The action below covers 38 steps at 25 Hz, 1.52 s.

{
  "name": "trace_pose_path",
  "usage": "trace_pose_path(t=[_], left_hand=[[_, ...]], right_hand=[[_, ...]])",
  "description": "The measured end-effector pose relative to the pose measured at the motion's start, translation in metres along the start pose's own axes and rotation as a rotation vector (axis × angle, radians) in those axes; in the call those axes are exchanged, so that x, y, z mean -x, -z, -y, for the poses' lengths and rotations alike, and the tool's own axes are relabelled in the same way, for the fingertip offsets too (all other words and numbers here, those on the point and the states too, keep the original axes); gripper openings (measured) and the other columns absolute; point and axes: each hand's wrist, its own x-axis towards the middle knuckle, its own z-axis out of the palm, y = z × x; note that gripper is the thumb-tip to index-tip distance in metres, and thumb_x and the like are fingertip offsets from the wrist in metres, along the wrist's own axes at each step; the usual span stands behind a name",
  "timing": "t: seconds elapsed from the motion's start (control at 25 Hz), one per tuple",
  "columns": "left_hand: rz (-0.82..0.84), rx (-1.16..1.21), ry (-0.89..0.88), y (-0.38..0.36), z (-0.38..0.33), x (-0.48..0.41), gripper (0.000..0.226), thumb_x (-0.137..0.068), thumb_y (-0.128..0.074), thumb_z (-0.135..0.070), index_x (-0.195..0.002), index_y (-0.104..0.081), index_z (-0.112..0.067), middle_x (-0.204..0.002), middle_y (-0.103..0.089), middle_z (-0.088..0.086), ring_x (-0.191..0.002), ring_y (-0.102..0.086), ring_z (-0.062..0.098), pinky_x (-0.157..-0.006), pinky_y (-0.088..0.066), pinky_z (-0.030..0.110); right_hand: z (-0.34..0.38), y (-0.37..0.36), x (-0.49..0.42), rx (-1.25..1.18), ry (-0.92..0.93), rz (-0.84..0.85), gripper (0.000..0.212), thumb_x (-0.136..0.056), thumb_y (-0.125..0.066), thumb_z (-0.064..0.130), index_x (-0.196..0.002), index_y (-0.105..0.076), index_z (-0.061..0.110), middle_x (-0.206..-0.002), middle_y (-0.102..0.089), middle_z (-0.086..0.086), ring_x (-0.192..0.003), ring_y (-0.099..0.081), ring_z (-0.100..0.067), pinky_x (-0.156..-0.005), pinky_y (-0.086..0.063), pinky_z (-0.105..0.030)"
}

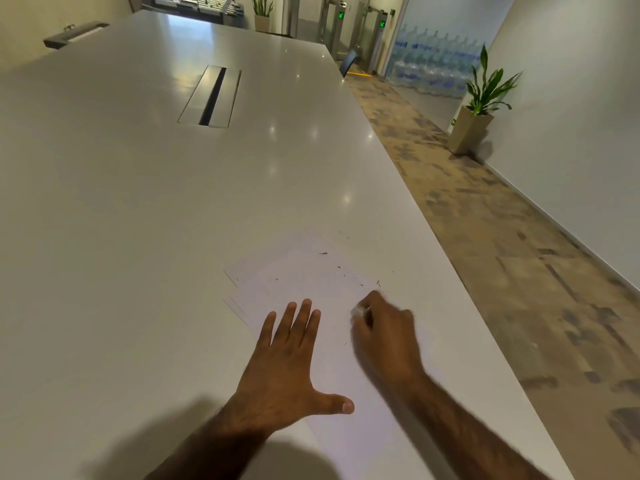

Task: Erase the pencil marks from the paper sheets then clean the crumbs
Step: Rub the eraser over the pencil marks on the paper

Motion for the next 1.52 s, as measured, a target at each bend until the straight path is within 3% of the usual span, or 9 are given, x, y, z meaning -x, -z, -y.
trace_pose_path(t=[0.12,0.28,0.48,0.64,0.84,1.0,1.28,1.4,1.52], left_hand=[[-0.007,-0.007,-0.002,0.0,0.0,-0.001,0.14,-0.05,-0.01,-0.115,-0.142,0.05,-0.028,-0.155,0.053,-0.003,-0.144,0.049,0.021,-0.123,0.02,0.054],[0.012,-0.002,0.008,0.002,0.0,0.0,0.14,-0.051,-0.015,-0.114,-0.139,0.051,-0.028,-0.154,0.054,-0.004,-0.145,0.047,0.022,-0.124,0.018,0.055],[0.017,-0.014,0.006,0.005,-0.003,0.001,0.139,-0.055,-0.019,-0.113,-0.139,0.051,-0.028,-0.155,0.052,-0.003,-0.145,0.046,0.022,-0.124,0.016,0.055],[0.044,-0.017,0.019,0.008,-0.003,0.002,0.136,-0.058,-0.022,-0.11,-0.14,0.049,-0.028,-0.155,0.052,-0.004,-0.146,0.045,0.023,-0.124,0.017,0.055],[-0.062,0.016,0.093,0.014,0.015,0.004,0.132,-0.062,-0.011,-0.11,-0.154,0.032,-0.026,-0.163,0.039,-0.004,-0.151,0.035,0.02,-0.126,0.012,0.054],[-0.204,0.121,0.203,0.019,0.05,0.012,0.125,-0.068,0.006,-0.104,-0.165,0.012,-0.025,-0.17,0.024,-0.005,-0.155,0.026,0.015,-0.129,0.01,0.047],[-0.164,0.121,0.285,0.012,0.059,0.006,0.153,-0.045,-0.014,-0.116,-0.155,0.032,-0.02,-0.162,0.041,0.001,-0.152,0.034,0.021,-0.126,0.016,0.047],[-0.155,0.085,0.288,0.01,0.06,0.004,0.15,-0.042,-0.006,-0.116,-0.149,0.041,-0.021,-0.159,0.046,0.002,-0.151,0.036,0.023,-0.126,0.016,0.049],[-0.149,0.081,0.283,0.01,0.059,0.003,0.149,-0.043,-0.006,-0.115,-0.146,0.043,-0.019,-0.159,0.047,0.003,-0.151,0.037,0.024,-0.126,0.017,0.05]], right_hand=[[0.008,-0.013,0.019,0.07,0.185,0.038,0.019,-0.1,-0.051,0.029,-0.082,-0.046,0.033,-0.066,-0.056,0.012,-0.056,-0.052,-0.009,-0.069,-0.049,-0.035],[-0.026,0.007,-0.039,0.117,-0.103,-0.008,0.015,-0.104,-0.05,0.024,-0.089,-0.049,0.024,-0.076,-0.063,0.007,-0.061,-0.053,-0.014,-0.087,-0.048,-0.043],[0.008,-0.015,0.002,0.036,0.175,0.024,0.019,-0.101,-0.052,0.033,-0.083,-0.047,0.035,-0.064,-0.054,0.016,-0.055,-0.053,-0.006,-0.076,-0.052,-0.035],[-0.009,-0.01,-0.025,0.065,0.077,0.08,0.016,-0.103,-0.057,0.033,-0.09,-0.047,0.032,-0.074,-0.057,0.017,-0.06,-0.055,-0.007,-0.089,-0.048,-0.034],[-0.007,-0.011,-0.017,-0.011,0.052,0.057,0.019,-0.099,-0.057,0.021,-0.083,-0.048,0.026,-0.07,-0.057,0.013,-0.061,-0.056,-0.01,-0.069,-0.048,-0.034],[-0.011,-0.014,-0.019,-0.036,0.028,0.066,0.021,-0.097,-0.058,0.017,-0.081,-0.046,0.024,-0.069,-0.056,0.011,-0.061,-0.055,-0.013,-0.067,-0.043,-0.034],[0.001,0.001,-0.019,-0.182,-0.013,0.183,0.01,-0.097,-0.059,0.023,-0.088,-0.062,0.024,-0.08,-0.069,0.01,-0.073,-0.064,-0.01,-0.066,-0.051,-0.029],[0.037,-0.009,0.015,-0.231,0.181,0.329,0.013,-0.096,-0.056,0.031,-0.084,-0.061,0.028,-0.073,-0.067,0.012,-0.067,-0.062,-0.005,-0.061,-0.05,-0.025],[0.049,-0.014,0.001,-0.097,0.254,0.282,0.018,-0.1,-0.053,0.028,-0.085,-0.061,0.023,-0.07,-0.066,0.01,-0.063,-0.061,-0.007,-0.059,-0.049,-0.027]])
